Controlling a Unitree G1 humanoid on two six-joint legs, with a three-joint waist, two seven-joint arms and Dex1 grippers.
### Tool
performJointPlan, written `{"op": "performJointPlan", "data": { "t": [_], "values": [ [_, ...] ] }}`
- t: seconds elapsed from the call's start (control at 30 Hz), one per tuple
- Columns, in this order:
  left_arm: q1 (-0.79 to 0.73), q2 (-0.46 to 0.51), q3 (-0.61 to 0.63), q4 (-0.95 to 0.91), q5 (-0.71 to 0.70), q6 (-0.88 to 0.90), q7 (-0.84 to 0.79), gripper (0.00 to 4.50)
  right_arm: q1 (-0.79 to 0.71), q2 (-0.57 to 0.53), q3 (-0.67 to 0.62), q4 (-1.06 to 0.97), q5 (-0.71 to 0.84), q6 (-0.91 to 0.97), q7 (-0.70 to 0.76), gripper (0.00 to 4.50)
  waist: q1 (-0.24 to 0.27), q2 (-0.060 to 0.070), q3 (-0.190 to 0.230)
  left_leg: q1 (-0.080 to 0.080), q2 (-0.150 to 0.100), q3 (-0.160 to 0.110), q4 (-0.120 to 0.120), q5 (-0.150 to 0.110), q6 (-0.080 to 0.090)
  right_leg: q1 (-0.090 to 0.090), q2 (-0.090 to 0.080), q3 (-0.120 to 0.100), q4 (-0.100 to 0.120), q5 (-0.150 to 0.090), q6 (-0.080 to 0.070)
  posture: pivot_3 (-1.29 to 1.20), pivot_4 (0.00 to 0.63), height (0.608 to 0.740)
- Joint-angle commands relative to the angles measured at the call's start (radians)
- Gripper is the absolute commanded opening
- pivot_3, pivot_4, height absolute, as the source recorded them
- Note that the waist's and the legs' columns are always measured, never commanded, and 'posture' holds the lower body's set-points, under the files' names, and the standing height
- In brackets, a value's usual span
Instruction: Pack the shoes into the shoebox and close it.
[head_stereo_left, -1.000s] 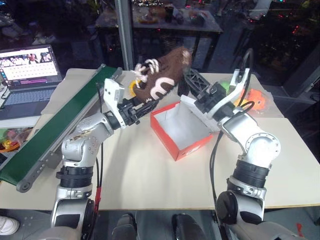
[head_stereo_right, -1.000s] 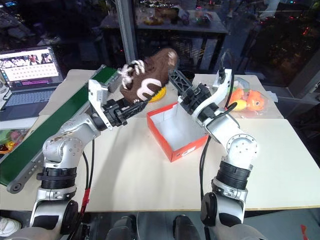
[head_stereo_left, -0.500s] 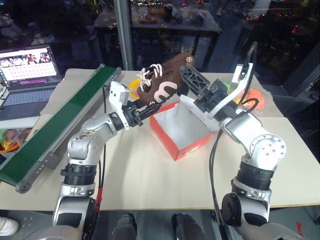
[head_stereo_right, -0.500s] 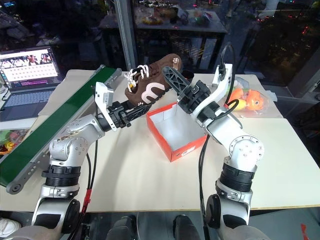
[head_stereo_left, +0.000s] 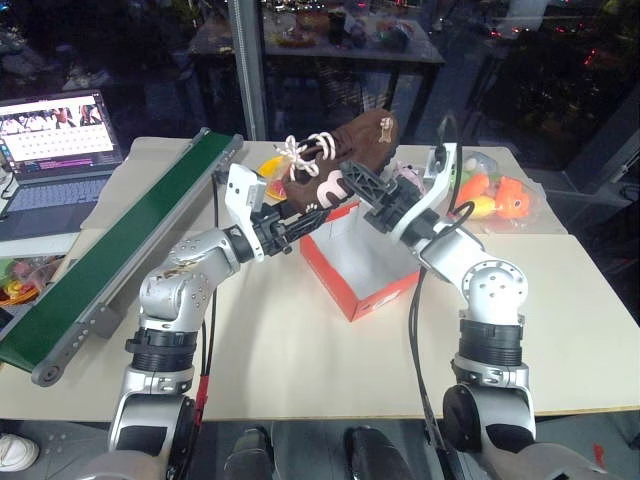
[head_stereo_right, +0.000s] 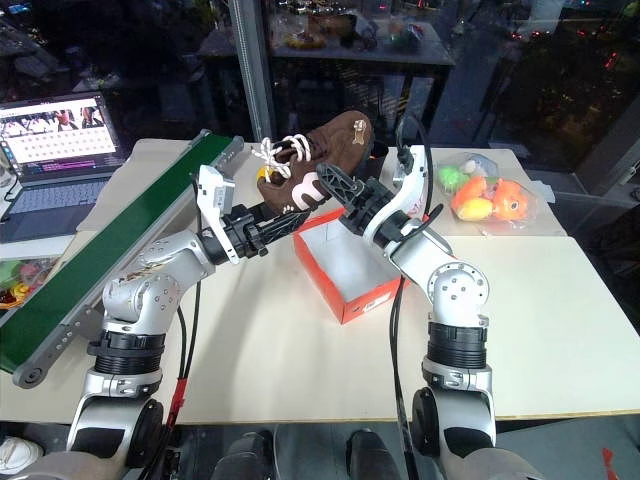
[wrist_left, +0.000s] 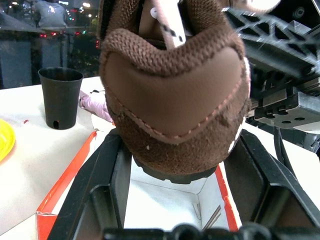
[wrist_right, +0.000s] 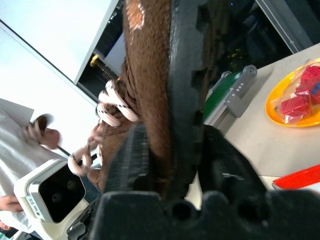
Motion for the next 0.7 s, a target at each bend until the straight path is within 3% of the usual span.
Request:
{"op": "performJointPlan", "data": {
  "t": [0.03,0.07,0.13,0.27,0.4,0.53,0.7],
  "values": [
    [0.005,0.015,0.028,-0.071,-0.032,0.008,-0.004,2.28,-0.039,-0.008,-0.022,-0.019,-0.006,-0.036,0.021,0.45,0.000,0.000,0.000,0.000,0.000,0.000,0.000,0.000,0.000,0.000,0.000,0.000,0.000,0.000,0.000,0.00,0.150,0.736],
    [0.013,0.020,0.033,-0.072,-0.032,0.012,-0.001,2.28,-0.043,-0.011,-0.024,-0.021,-0.008,-0.037,0.022,0.44,0.000,0.000,0.000,0.000,0.000,0.000,0.000,0.000,0.000,0.000,0.000,0.000,0.000,0.000,0.000,0.00,0.150,0.736],
    [0.029,0.033,0.051,-0.077,-0.044,0.025,0.002,3.21,-0.050,-0.027,-0.024,-0.027,-0.019,-0.037,0.029,0.44,0.000,0.000,0.000,0.000,0.000,0.000,0.000,0.000,0.000,0.000,0.000,0.000,0.000,0.000,0.000,0.00,0.150,0.736],
    [0.092,0.087,0.102,-0.110,-0.080,0.059,-0.011,4.50,-0.088,-0.133,-0.023,-0.024,-0.096,-0.048,0.062,0.42,0.000,0.000,0.000,0.000,0.000,0.000,0.000,0.000,0.000,0.000,0.000,0.000,0.000,0.000,0.000,0.00,0.150,0.736],
    [0.172,0.153,0.147,-0.137,-0.083,0.081,-0.004,4.50,-0.138,-0.300,0.010,0.022,-0.204,-0.043,0.160,0.42,0.001,0.001,0.001,0.000,0.000,0.000,0.000,0.000,0.000,0.000,0.000,0.000,0.000,0.000,0.000,0.00,0.150,0.736],
    [0.234,0.188,0.180,-0.161,-0.088,0.078,0.004,4.50,-0.171,-0.523,0.206,0.112,-0.430,-0.054,0.361,0.42,0.003,0.001,0.001,0.000,0.000,0.001,-0.001,0.000,0.000,-0.001,-0.001,0.000,-0.002,0.000,0.000,0.00,0.150,0.736],
    [0.257,0.154,0.157,-0.204,-0.089,0.072,0.044,4.50,-0.178,-0.588,0.427,0.294,-0.655,-0.185,0.589,0.42,0.001,0.001,0.001,0.000,0.000,0.001,-0.001,0.000,0.000,0.000,-0.001,0.000,-0.003,0.000,-0.001,0.00,0.150,0.736]
  ]
}}
